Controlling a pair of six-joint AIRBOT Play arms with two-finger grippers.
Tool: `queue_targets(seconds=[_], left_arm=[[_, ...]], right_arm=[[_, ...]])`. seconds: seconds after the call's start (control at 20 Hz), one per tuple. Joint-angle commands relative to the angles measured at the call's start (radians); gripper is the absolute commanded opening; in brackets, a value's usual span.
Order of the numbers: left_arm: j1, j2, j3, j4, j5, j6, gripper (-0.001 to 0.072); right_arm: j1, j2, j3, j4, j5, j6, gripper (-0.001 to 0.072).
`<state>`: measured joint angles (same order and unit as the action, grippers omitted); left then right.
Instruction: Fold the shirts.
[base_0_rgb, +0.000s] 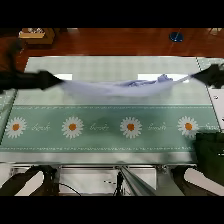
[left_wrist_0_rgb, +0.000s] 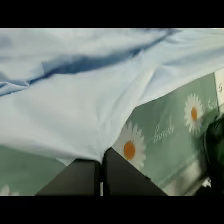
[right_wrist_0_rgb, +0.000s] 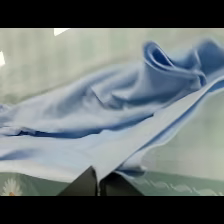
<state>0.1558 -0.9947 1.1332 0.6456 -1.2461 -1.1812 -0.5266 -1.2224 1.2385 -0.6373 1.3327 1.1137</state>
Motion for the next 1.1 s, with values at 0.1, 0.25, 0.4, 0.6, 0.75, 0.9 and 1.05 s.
queue_targets(seconds=[0.1, 0.25, 0.4, 0.6, 0.75, 0.9, 1.05], left_arm=[[0.112, 0.215, 0.554, 0.015, 0.075, 0.002, 0.0023], [0.135, 0.253, 0.782, 0.110, 0.101, -0.031, 0.0023], [0.137, 0.274, 0.921, 0.157, 0.042, -0.106, 0.0023], [0.137, 0.353, 0.970, 0.273, -0.069, -0.230, 0.0022], [0.137, 0.416, 0.970, 0.360, -0.187, -0.322, 0.0022], [0.137, 0.427, 0.969, 0.374, -0.372, -0.343, 0.0022], [0.137, 0.401, 0.964, 0.427, -0.511, -0.338, 0.0022]], right_arm=[[0.003, 0.307, 0.304, 0.124, -0.113, 0.020, 0.0021], [0.003, 0.404, 0.496, 0.029, -0.201, 0.162, 0.0020], [0.003, 0.456, 0.665, -0.130, -0.179, 0.267, 0.0020], [0.003, 0.515, 0.810, -0.343, -0.068, 0.354, 0.0019], [0.003, 0.566, 0.822, -0.427, 0.093, 0.387, 0.0019], [0.003, 0.580, 0.822, -0.491, 0.333, 0.387, 0.0019], [0.003, 0.558, 0.821, -0.525, 0.462, 0.386, 0.0019]])
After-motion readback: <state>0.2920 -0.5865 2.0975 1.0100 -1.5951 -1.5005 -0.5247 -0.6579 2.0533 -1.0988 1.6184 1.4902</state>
